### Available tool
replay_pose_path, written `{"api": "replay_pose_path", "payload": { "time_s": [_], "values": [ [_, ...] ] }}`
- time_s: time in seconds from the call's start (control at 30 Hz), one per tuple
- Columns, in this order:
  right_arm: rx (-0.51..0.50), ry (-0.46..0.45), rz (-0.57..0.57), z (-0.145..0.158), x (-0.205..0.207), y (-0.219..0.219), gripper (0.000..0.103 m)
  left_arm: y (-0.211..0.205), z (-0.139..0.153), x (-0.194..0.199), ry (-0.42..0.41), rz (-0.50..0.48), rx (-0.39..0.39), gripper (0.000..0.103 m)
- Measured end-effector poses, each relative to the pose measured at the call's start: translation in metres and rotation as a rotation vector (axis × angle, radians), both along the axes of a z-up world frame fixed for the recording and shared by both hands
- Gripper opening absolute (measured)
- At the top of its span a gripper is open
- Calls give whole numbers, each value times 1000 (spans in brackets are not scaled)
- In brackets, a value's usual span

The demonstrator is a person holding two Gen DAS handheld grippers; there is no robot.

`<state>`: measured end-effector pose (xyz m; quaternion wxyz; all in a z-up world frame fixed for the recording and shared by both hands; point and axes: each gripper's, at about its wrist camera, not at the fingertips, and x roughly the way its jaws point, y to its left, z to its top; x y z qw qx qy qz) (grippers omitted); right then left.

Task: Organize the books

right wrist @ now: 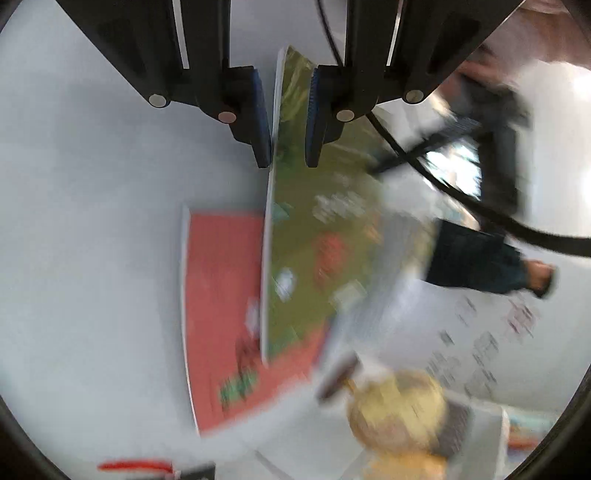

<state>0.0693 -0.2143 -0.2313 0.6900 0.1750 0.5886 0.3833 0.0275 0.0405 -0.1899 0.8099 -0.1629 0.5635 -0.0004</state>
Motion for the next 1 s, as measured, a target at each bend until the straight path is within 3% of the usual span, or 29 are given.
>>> {"api": "replay_pose_path", "payload": {
  "time_s": [0.07,0.2,0.27,0.37,0.43,0.5,0.57,0.67,0.77,0.87,0.97,1.0],
  "values": [
    [41,49,-19,-5,5,2,18,1,-1,-1,-8,7,-11,33],
    [242,286,-157,-37,19,-21,11,9,0,-11,-11,22,-60,34],
    [274,315,-171,-41,27,-19,11,14,-2,-10,-2,12,-160,38],
    [210,290,-23,-31,32,7,15,21,-10,-9,15,13,-358,40],
    [173,273,164,-23,23,38,18,23,-11,-9,14,18,-379,40],
    [126,186,253,-14,12,63,18,24,-8,-9,28,18,-338,40],
    [102,120,202,-8,10,72,18,26,-7,-12,44,2,-322,40],
    [93,41,37,1,8,71,12,31,-7,-15,53,-2,-344,40],
    [13,-73,49,21,-7,82,10,35,-9,-14,50,11,-361,40],
    [-113,-212,104,42,-21,94,10,31,-7,-12,76,-14,-325,41],
    [-65,-80,15,48,-11,83,8,27,-3,-12,106,-63,-272,51],
    [-45,-28,-22,48,-7,79,8,27,-3,-13,106,-68,-265,61]
  ]
}}
